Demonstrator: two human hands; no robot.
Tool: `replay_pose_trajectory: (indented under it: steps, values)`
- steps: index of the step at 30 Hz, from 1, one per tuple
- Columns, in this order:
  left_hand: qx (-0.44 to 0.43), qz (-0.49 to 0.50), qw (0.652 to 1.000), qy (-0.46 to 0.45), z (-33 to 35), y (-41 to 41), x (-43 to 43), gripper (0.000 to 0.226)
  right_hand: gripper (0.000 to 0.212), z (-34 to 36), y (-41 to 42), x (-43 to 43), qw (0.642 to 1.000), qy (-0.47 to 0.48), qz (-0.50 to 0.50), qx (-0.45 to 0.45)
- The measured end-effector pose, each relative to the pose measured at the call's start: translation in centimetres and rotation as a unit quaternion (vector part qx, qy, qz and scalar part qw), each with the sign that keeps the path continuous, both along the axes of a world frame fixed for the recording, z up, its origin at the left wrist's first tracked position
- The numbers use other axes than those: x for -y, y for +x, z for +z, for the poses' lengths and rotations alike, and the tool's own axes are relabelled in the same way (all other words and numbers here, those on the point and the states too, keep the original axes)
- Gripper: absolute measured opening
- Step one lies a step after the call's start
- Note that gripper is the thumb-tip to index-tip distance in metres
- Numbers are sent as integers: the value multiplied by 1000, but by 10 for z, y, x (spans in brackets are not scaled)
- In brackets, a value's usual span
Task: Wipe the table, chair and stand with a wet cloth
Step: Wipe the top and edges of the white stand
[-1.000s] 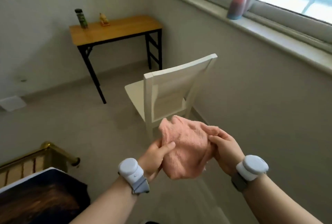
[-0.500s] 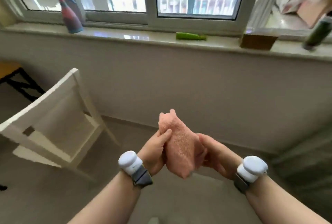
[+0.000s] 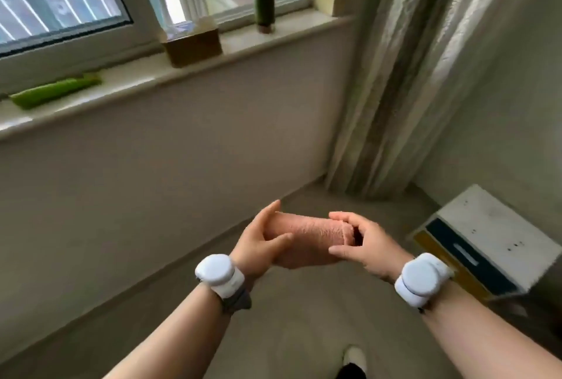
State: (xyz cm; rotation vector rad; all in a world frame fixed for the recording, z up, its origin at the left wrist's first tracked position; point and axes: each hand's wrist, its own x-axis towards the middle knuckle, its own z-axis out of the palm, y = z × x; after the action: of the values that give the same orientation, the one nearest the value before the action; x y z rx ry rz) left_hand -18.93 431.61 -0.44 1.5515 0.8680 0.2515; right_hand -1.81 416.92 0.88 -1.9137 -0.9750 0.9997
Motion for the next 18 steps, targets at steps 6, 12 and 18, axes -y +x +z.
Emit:
replay_pose_trajectory:
  steps: [6, 12, 18]
  values:
    - [-110, -253, 892, 357, 7, 104, 51, 43, 29, -3, 59, 95, 973, -32, -160, 164]
    - [-44, -309, 883, 351, 29, 215, 130, 29, 51, -14, 124, 174, 919, 14, -387, 78]
    - [-68, -406, 873, 262, 21, 314, 230, 26, 64, -51, 170, 233, 791, 163, -507, -302]
